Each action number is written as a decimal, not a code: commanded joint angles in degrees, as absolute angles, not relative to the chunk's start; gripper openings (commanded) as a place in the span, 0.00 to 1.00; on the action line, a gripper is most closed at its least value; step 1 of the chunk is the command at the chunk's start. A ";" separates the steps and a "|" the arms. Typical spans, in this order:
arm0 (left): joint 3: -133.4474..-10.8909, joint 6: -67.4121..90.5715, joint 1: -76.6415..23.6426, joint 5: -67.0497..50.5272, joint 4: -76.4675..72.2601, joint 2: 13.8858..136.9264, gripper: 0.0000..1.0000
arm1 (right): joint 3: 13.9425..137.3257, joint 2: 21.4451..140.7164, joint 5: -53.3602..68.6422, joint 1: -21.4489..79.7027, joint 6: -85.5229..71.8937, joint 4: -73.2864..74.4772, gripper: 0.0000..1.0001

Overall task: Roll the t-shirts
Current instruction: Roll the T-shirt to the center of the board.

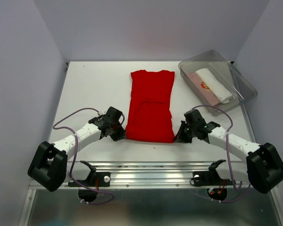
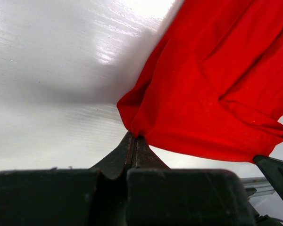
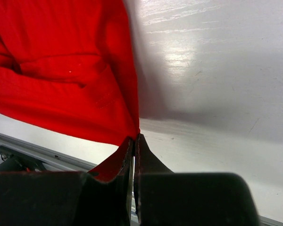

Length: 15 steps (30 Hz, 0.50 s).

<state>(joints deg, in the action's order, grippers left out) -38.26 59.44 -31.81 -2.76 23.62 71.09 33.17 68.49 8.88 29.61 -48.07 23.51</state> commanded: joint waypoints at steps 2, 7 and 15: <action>-37.53 58.45 -31.64 -1.32 25.84 69.79 0.00 | 32.34 67.50 7.56 29.36 -48.16 24.79 0.01; -40.34 58.27 -31.55 -0.62 27.06 69.78 0.00 | 34.36 67.32 6.16 29.36 -49.04 26.01 0.01; -47.80 58.27 -31.55 3.52 30.58 76.19 0.00 | 38.49 69.87 2.64 29.36 -49.13 28.21 0.01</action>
